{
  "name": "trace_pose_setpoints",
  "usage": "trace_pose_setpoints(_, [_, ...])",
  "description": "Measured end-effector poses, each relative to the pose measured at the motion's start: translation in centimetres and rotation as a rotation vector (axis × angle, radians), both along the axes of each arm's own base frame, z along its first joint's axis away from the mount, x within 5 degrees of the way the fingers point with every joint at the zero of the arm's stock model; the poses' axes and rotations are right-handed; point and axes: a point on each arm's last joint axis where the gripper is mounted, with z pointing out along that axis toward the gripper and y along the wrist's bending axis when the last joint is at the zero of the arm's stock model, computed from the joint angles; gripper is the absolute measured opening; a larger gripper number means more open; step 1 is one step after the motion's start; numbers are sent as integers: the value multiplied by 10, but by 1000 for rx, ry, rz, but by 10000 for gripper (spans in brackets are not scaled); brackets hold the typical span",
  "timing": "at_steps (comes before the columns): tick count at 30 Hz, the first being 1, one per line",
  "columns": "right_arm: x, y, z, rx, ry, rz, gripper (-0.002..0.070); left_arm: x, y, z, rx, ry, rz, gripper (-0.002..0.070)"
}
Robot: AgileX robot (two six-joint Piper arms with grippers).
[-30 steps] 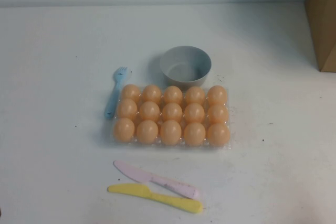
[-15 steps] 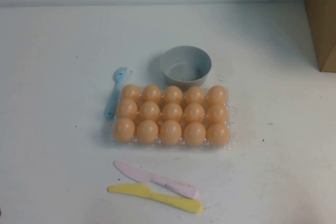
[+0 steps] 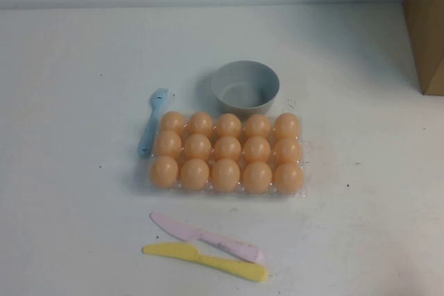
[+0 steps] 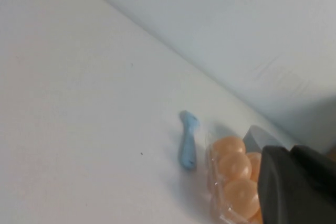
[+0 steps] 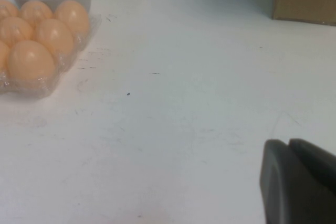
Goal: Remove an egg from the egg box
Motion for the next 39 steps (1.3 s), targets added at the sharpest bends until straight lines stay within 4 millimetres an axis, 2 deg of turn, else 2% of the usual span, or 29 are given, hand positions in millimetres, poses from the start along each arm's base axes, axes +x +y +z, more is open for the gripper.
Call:
trace_pose_setpoints(10, [0, 0, 0, 0, 0, 0, -17, 1, 8, 10, -106, -102, 84, -5])
trace_pose_setpoints(15, [0, 0, 0, 0, 0, 0, -17, 0, 2, 9, -104, -42, 21, -5])
trace_pose_setpoints(17, [0, 0, 0, 0, 0, 0, -17, -3, -4, 18, -53, -17, -40, -5])
trace_pose_setpoints(23, [0, 0, 0, 0, 0, 0, -17, 2, -19, 67, 237, 111, -250, -5])
trace_pose_setpoints(28, [0, 0, 0, 0, 0, 0, -17, 30, -25, 96, 506, 263, -414, -5])
trace_pose_setpoints(33, [0, 0, 0, 0, 0, 0, -17, 83, -30, 116, 722, 373, -606, -5])
trace_pose_setpoints(39, [0, 0, 0, 0, 0, 0, -17, 149, -36, 127, 804, 476, -815, -5])
